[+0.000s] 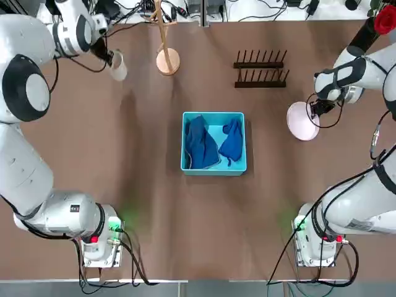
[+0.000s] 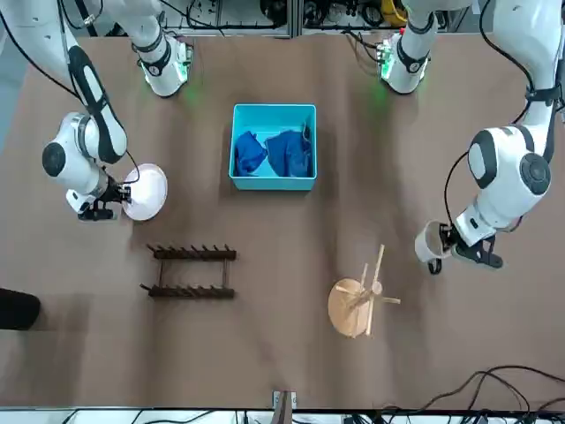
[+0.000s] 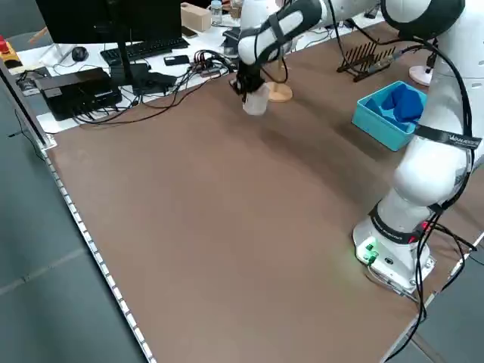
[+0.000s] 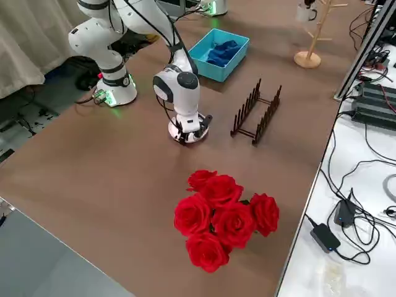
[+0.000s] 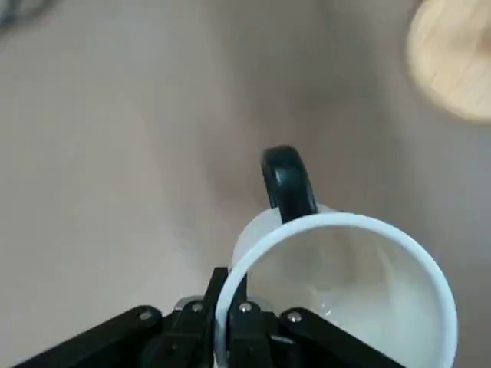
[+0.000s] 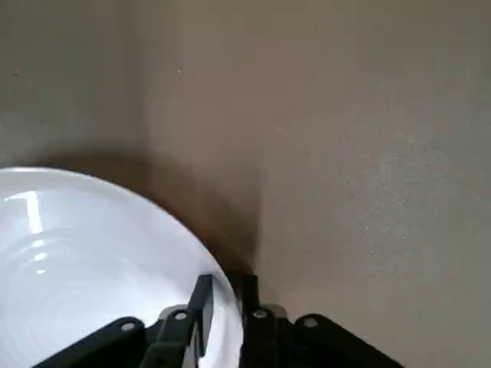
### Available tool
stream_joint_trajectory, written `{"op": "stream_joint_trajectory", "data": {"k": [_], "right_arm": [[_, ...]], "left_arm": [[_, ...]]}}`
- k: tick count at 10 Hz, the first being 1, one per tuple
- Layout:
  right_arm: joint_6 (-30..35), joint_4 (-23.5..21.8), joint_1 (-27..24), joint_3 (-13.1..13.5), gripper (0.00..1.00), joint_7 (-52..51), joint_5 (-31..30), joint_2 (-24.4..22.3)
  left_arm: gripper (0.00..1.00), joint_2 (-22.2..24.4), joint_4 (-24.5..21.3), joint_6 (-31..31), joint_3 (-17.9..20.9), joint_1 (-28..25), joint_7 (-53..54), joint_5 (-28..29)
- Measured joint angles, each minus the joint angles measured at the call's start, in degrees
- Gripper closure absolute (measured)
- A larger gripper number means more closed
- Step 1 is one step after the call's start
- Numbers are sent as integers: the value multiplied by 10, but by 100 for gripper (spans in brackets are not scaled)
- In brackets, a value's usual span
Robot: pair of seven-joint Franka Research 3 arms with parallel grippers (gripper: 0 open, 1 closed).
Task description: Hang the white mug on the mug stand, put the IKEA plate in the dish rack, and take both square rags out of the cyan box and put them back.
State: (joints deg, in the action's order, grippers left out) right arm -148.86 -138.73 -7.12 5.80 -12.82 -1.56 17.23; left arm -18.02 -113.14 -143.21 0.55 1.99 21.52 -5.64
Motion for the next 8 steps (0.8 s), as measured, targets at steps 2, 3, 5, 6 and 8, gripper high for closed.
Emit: {"op": "stream_joint_trajectory", "data": {"k": [2, 3, 5, 6, 8], "right_arm": [[15, 5, 0, 0, 93, -15, 0, -6], [41, 20, 0, -1, 93, -38, 0, -10], [125, 78, 0, 0, 97, -84, -1, -40], [212, 129, 0, 0, 97, -93, -3, -60], [366, 248, 2, -1, 97, -98, -18, -84]], "left_arm": [[96, 0, 10, -94, -37, 2, 1, 0], [96, -1, 9, -127, -55, 3, 7, 2], [96, -1, 9, -160, -79, 4, 40, 13], [96, -1, 9, -174, -85, 4, 51, 20], [96, -1, 8, -192, -94, 4, 62, 31]]}}
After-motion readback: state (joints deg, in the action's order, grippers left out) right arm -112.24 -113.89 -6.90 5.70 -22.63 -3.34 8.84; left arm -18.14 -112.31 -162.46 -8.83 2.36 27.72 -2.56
